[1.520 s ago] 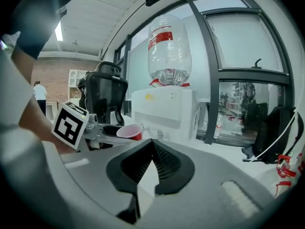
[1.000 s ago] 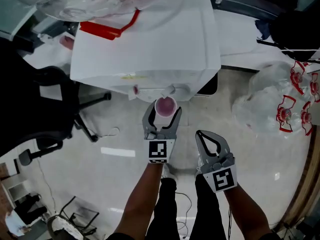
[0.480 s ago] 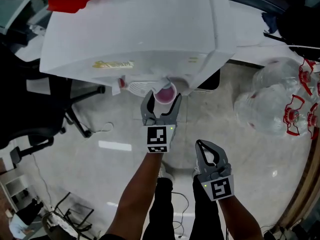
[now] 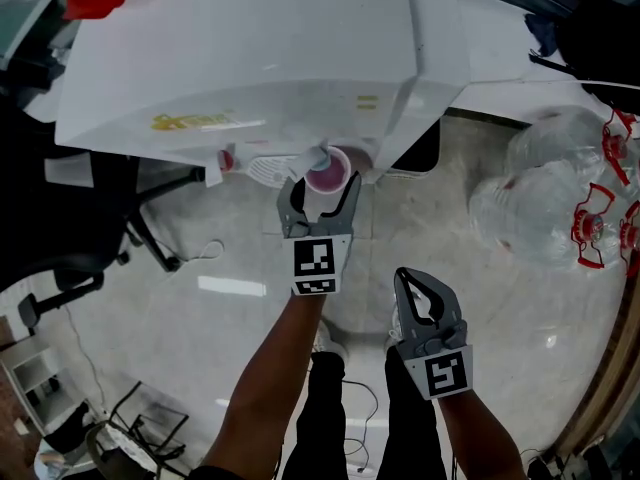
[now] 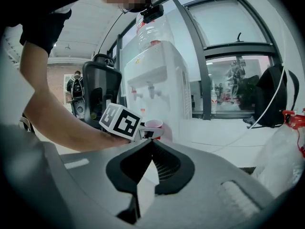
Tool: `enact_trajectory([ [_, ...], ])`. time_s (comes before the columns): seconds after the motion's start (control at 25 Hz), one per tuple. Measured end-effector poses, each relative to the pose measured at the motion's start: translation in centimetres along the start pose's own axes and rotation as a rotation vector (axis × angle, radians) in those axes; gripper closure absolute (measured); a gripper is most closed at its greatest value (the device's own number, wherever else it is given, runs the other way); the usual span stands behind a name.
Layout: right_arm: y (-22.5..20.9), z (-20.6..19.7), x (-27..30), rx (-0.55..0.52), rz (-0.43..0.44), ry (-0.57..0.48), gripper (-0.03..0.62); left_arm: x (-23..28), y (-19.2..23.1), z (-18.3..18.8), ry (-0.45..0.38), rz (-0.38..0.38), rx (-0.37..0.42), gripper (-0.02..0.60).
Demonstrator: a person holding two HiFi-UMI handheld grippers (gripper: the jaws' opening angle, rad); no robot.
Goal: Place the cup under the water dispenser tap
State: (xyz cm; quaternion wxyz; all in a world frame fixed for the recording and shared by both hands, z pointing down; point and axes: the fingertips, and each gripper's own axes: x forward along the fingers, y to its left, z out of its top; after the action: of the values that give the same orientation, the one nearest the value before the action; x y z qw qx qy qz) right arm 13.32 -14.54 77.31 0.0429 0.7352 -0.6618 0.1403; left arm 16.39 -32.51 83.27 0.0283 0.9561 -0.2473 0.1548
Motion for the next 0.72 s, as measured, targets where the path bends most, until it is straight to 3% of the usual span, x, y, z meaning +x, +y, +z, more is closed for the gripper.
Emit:
enact_trajectory([
  [0.2,0.5,-0.2,0.0,0.011,0.006,-0.005,0.591,0.2,0.5,-1.0,0.025,0.007,-0.007,0.218],
  [0.48,0.8,-0.6,0.0,0.007,0.005,0.0,0.591,-1.0,0.2,-2.5,0.047,-0.018,-0.024,0.146],
  [0.72,0.0,0.7,-0.5,-0.033,-0.029,-0.003,0.591,-4.8,0.0,-0.3,-0.009,-0.029,-0.023,0.201],
])
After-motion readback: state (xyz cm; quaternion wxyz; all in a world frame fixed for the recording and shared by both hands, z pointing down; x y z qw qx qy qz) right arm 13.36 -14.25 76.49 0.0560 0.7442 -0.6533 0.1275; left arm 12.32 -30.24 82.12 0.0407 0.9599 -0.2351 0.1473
